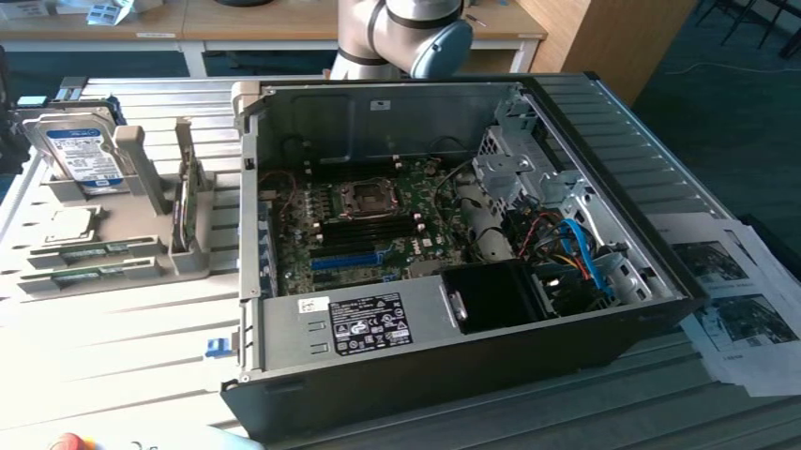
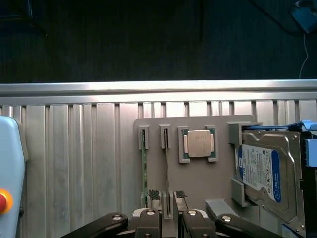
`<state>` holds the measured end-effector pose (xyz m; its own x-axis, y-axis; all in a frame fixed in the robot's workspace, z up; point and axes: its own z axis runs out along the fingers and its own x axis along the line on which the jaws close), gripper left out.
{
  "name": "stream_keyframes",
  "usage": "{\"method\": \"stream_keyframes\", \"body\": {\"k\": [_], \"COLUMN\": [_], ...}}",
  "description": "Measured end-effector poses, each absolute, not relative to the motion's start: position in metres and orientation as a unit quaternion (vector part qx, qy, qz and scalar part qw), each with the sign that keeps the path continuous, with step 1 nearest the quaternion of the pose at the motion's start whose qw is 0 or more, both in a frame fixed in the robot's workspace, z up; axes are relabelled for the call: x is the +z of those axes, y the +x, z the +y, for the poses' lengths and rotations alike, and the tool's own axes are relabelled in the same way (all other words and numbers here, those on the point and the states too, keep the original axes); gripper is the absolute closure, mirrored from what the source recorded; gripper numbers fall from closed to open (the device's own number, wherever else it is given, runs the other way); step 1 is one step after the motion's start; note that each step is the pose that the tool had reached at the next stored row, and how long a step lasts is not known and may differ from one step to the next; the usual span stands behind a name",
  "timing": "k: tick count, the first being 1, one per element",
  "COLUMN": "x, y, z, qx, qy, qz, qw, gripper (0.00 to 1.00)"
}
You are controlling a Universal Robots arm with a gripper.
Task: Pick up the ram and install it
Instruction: 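Pick up the ram and move it above insertion slot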
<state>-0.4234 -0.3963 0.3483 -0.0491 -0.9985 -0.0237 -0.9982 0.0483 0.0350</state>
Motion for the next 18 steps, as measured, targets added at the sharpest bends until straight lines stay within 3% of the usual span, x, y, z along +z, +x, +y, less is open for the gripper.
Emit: {"method": "stream_keyframes", "body": {"k": [18], "x": [0.3471], "y": [-0.4229], "z": [-0.4071], "qx": [-0.021], "qy": [0.690], "qz": [-0.724], "qw": [0.004], "gripper": [0.76]}}
